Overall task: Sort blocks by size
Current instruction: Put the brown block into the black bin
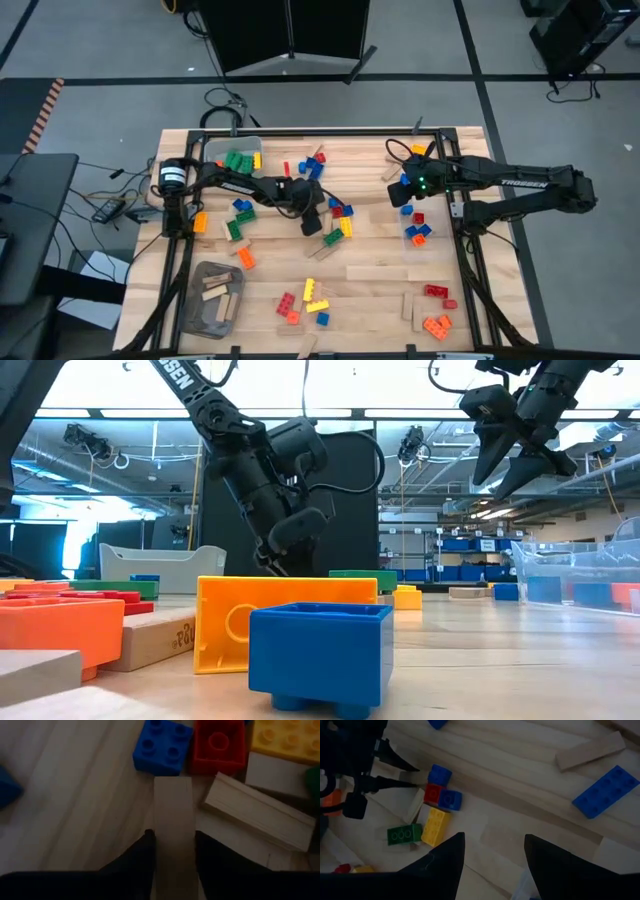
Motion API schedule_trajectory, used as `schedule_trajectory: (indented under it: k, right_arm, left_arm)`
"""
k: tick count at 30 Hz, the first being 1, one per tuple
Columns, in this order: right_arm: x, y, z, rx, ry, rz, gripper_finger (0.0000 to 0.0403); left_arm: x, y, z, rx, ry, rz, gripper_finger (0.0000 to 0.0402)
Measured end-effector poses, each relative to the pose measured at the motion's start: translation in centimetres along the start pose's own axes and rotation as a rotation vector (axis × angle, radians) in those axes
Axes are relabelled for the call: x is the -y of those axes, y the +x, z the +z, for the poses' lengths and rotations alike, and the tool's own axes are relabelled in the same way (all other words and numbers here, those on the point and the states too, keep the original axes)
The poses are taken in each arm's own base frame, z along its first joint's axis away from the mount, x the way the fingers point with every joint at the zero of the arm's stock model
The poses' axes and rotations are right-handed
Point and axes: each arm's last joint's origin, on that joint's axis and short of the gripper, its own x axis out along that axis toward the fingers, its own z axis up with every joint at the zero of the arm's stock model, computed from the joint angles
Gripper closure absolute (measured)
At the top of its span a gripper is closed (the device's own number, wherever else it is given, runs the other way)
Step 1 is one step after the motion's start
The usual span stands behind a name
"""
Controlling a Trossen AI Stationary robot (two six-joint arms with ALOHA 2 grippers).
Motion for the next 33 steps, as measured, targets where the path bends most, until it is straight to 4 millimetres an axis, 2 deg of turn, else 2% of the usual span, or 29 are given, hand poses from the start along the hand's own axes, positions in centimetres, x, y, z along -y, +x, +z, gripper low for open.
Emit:
schedule_trajectory:
  k: [1,6,10,14,19,23,27,31,33]
  right_arm:
    - [0.0,0.0,0.0,0.000,0.000,0.000,0.0183]
    - [0.0,0.0,0.0,0.000,0.000,0.000,0.0181]
    - [0.0,0.0,0.0,-0.001,-0.006,0.000,0.0183]
    - [0.0,0.0,0.0,-0.006,-0.028,0.004,0.0182]
    - [-0.1,0.0,-0.1,-0.018,-0.046,0.014,0.0184]
    - [-0.1,0.0,-0.1,-0.018,-0.048,0.013,0.0183]
    - [-0.1,0.0,-0.1,-0.018,-0.055,0.015,0.0182]
    - [-0.1,0.0,-0.1,-0.017,-0.061,0.016,0.0184]
    - [-0.1,0.0,-0.1,-0.015,-0.074,0.018,0.0185]
  left_arm:
    - [0.1,0.0,0.0,-0.001,-0.016,-0.003,0.0296]
    - [0.2,-0.6,0.8,-0.072,-0.077,-0.024,0.0296]
    - [0.6,-2.3,2.4,-0.145,-0.071,-0.016,0.0296]
    - [0.7,-6.3,4.6,-0.132,-0.066,0.025,0.0296]
    - [1.4,-12.6,5.0,-0.086,-0.078,0.049,0.0296]
    - [2.4,-18.3,3.6,-0.040,-0.166,0.108,0.0296]
    - [4.3,-23.0,0.9,-0.002,-0.274,0.182,0.0296]
    - [7.3,-25.6,-2.1,0.012,-0.343,0.188,0.0296]
    - [9.1,-26.3,-3.7,-0.027,-0.302,0.170,0.0296]
